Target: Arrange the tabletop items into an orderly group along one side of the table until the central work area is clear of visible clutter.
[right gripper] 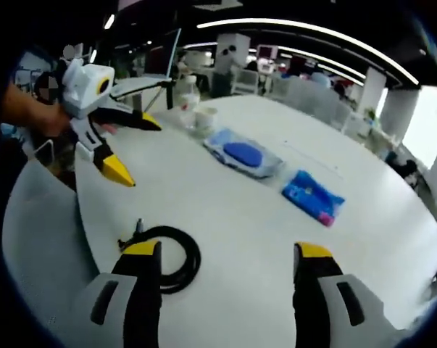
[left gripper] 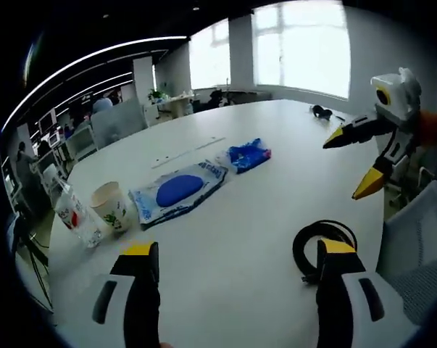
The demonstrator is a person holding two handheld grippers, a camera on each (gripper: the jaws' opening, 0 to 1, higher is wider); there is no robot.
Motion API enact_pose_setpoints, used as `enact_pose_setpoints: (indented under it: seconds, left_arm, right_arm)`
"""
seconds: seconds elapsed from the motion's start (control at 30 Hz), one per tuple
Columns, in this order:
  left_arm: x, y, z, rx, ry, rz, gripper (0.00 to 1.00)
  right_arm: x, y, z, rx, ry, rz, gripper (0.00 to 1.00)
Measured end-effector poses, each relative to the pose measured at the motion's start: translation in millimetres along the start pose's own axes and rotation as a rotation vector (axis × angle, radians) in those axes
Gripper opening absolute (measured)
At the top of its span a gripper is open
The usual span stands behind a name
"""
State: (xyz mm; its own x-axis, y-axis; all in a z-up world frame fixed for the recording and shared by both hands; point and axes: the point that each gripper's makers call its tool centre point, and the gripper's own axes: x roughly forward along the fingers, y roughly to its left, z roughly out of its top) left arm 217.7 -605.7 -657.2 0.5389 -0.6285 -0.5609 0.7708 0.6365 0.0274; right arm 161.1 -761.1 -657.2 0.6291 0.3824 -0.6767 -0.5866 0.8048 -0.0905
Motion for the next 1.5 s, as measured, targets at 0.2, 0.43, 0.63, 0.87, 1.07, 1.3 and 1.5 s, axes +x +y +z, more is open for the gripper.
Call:
enact_pose_setpoints:
  seconds: [0.2, 0.43, 0.63, 0.87, 1.07, 1.3, 1.5]
  left_arm:
    - [13.1, -8.4, -7.1, 0.037, 0.038, -0.019, 0.83]
    - [24.2, -21.2, -7.5, 0.031, 0.041, -0.035, 0.76]
    - [32.8, -33.8, -9.9, -0.035, 0.031, -0.029, 0.72]
    - [39.9, -47.2, -26.5, 0.005, 0.09, -0.071, 0.66]
    - [43.4, -60.2, -38.7, 0.011, 0.128, -0.112, 0.54]
    - [44.7, -71.7, -44.0, 0.052, 0.151, -0.137, 0.47]
    - [48.9, -75.8, -49.0, 0.039, 0.179, -0.162, 0.38]
  right_arm:
    - [10.2, 14.9, -6.6, -0.023, 0.015, 0.056, 0.63]
    - [14.0, 25.5, -19.2, -0.032, 0.034, 0.1, 0.53]
    - [20.5, 31.6, -28.9, -0.064, 0.085, 0.153, 0.46]
    - [33.7, 40.6, -28.2, -0.06, 0.106, 0.174, 0.42]
    - [39.5, 49.8, -48.9, -0.026, 0.164, 0.173, 0.35]
    - [42.7, 53.5, -56.7, 0.016, 0.185, 0.165, 0.3]
    - [44.6, 48.4, -59.9, 0.065, 0.196, 0.145, 0.29]
